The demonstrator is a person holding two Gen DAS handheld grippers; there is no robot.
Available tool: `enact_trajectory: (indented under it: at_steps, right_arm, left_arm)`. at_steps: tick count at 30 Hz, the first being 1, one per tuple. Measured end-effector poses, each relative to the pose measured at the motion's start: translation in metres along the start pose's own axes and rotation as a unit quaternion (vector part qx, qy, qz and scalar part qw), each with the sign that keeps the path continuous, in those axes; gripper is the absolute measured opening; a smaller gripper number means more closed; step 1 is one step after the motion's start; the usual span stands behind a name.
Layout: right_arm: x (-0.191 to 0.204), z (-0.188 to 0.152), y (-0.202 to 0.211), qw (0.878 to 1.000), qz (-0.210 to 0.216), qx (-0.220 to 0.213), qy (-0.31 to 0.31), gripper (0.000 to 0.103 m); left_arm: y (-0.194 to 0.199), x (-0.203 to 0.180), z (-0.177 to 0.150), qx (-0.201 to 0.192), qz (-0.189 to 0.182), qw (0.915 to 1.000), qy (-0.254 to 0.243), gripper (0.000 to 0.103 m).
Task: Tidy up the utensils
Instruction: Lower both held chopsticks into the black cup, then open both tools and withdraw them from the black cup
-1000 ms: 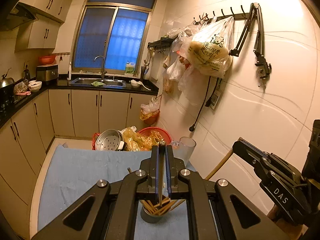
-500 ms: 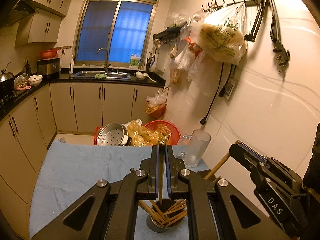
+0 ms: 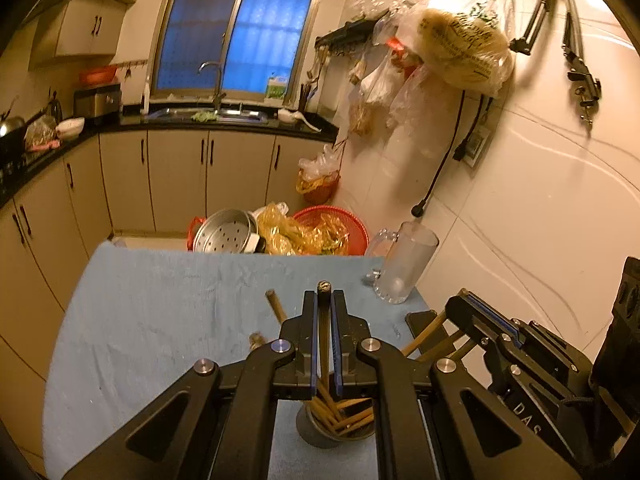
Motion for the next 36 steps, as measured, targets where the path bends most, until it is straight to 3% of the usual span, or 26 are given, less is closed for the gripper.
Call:
enact_trajectory:
  at_steps: [13, 21, 24, 28, 30, 31, 32, 36]
  right_arm:
    - [-0.008, -0.005, 0.002, 1.0, -0.009, 0.003, -0.009, 0.012]
    - [-0.002, 0.004, 0.021, 1.0, -0.01, -0.016, -0.005, 0.013]
    - [-0.003, 0.005, 0.037, 1.0, -0.014, -0.025, -0.005, 0.017]
    - [-0.007, 0.001, 0.062, 0.999, -0.023, -0.032, -0.004, 0.031]
    - [-0.009, -0.005, 0.074, 0.999, -0.027, -0.032, -0.008, 0.048]
    - [-0.01, -0.009, 0.078, 0.999, -0.028, -0.031, -0.012, 0.064]
    - [-0.013, -0.013, 0.083, 0.999, -0.029, -0.032, -0.016, 0.072]
    - [-0.015, -0.035, 0.098, 0.999, -0.03, -0.021, -0.031, 0.075]
  left_arm:
    - [-0.009, 0.013, -0.015, 0.017, 0.0, 0.9995, 0.026, 0.007]
    - [0.005, 0.002, -0.015, 0.007, 0.004, 0.9999, 0.009, 0.008]
    - [0.016, -0.002, -0.018, 0.004, 0.006, 1.0, 0.005, 0.014]
    - [0.033, -0.008, -0.025, -0.01, 0.014, 0.9998, -0.006, 0.034]
    - [0.045, -0.01, -0.032, -0.02, 0.021, 0.9995, -0.011, 0.048]
    - [0.051, -0.01, -0.036, -0.024, 0.025, 0.9993, -0.011, 0.057]
    - [0.056, -0.01, -0.041, -0.029, 0.03, 0.9991, -0.012, 0.065]
    - [0.077, -0.009, -0.064, -0.037, 0.057, 0.9974, -0.025, 0.075]
Point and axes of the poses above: each gripper's, at about its wrist camera, not at the fingertips, and y roughly against the way its jaws point, x to its left, z to its top, the point moved 7 cm from there along -y, roughly the way its jaws point, and after that the axes turned 3 degrees about -z, right-handed, at the moved point
